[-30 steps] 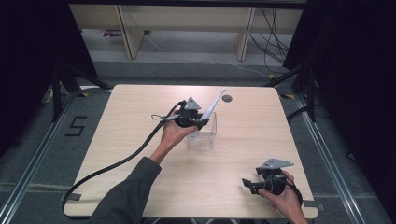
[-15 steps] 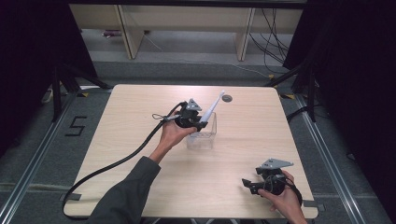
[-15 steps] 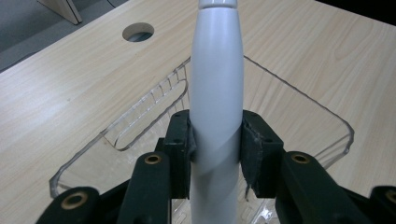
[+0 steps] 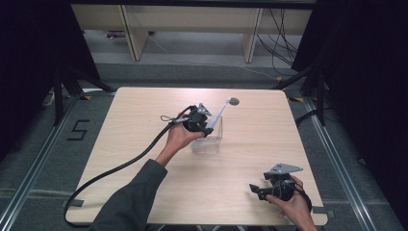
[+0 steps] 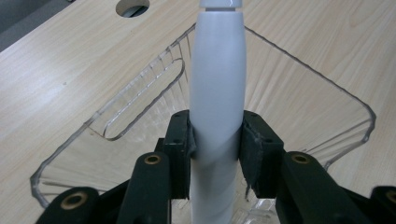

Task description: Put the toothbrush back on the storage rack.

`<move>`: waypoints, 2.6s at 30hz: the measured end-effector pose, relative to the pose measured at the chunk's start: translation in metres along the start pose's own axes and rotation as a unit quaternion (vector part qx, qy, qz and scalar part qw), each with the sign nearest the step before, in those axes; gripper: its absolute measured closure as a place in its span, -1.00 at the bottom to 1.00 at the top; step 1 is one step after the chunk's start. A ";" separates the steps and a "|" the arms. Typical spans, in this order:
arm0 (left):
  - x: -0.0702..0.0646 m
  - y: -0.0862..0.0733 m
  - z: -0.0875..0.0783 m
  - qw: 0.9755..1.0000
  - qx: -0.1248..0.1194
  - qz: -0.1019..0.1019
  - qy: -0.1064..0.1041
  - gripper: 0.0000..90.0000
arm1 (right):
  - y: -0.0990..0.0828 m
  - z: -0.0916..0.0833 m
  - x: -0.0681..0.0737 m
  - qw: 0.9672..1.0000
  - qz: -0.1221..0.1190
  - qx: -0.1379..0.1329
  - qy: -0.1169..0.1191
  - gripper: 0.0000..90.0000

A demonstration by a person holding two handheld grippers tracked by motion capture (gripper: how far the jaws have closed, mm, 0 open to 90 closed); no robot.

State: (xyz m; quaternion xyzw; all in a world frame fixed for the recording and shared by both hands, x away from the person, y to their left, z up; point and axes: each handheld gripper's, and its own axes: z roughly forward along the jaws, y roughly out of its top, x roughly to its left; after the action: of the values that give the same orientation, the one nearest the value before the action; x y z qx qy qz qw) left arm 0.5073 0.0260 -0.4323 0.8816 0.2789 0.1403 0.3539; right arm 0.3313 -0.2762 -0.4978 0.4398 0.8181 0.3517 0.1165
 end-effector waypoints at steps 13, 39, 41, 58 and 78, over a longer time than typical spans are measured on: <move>0.003 0.005 -0.016 1.000 -0.006 0.003 0.005 0.38 | 0.000 0.000 0.001 1.000 0.002 0.003 0.001 -0.46; -0.003 0.009 -0.048 0.999 -0.029 -0.014 0.016 -0.22 | 0.001 -0.002 -0.001 1.000 0.003 -0.008 -0.006 -0.46; -0.003 0.008 -0.052 0.999 -0.030 -0.020 0.018 -0.30 | 0.001 -0.002 -0.001 1.000 0.003 -0.008 -0.006 -0.46; -0.008 -0.002 -0.089 0.998 -0.043 -0.026 0.030 -0.48 | 0.001 -0.002 -0.001 1.000 0.002 -0.009 -0.009 -0.46; 0.011 -0.037 -0.127 0.996 -0.045 -0.048 0.061 -0.50 | 0.001 -0.001 -0.005 1.000 -0.014 -0.016 -0.016 -0.46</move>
State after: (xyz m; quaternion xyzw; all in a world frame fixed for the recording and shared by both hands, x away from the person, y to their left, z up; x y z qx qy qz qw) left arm 0.4447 0.1237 -0.3671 0.8404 0.3350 0.1889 0.3818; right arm 0.3337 -0.2804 -0.4968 0.4315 0.8166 0.3564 0.1415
